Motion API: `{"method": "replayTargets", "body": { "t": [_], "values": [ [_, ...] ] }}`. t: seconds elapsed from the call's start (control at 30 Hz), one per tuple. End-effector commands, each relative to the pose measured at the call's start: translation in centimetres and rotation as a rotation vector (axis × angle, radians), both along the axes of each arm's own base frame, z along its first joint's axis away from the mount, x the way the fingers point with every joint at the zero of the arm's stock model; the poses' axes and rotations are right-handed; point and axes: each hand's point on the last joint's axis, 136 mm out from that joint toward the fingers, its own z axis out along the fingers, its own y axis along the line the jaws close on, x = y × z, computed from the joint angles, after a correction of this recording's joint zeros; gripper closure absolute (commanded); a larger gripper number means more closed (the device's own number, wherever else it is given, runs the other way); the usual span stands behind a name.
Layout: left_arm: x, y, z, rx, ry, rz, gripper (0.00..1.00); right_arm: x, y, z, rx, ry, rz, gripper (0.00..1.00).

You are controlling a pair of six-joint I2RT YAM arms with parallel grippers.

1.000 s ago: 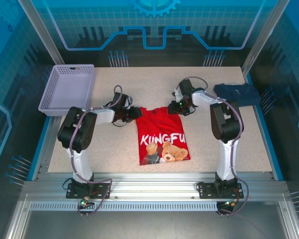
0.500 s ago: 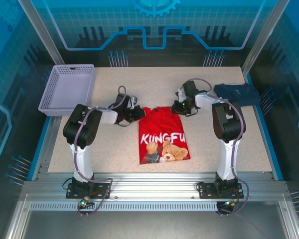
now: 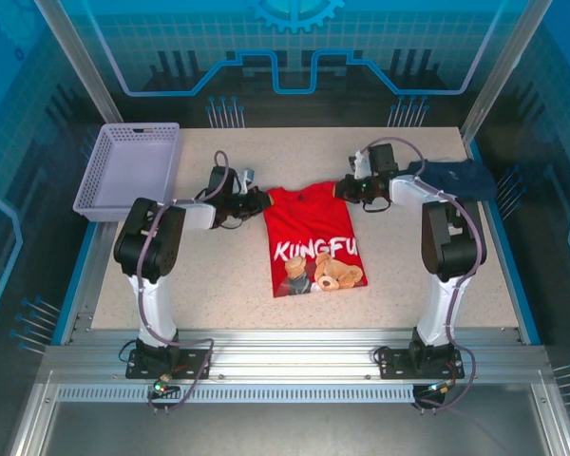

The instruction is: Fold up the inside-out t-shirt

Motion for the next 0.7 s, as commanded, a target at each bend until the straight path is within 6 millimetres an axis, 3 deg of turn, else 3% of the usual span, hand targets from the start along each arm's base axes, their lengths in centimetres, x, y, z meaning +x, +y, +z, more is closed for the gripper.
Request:
{"method": "replayTargets", "body": {
  "t": [0.0,0.3,0.4,0.67],
  "values": [
    [2.0,0.1,8.2,-0.040,-0.188,-0.024,1.00,1.8,0.4,7.2,0.072,-0.165,0.008,0.99],
    [2.9,2.3,20.6,0.000,-0.468,-0.002,1.00,2.2,-0.1,18.0,0.061,-0.423,0.008,0.99],
    [3.5,3.5,23.9,0.027,-0.557,0.030,1.00,2.8,-0.4,21.2,0.050,-0.530,-0.004,0.99],
    [7.3,4.4,30.3,0.097,-0.757,0.065,1.00,7.7,-0.6,27.1,0.056,-0.718,-0.044,0.98]
  ]
}}
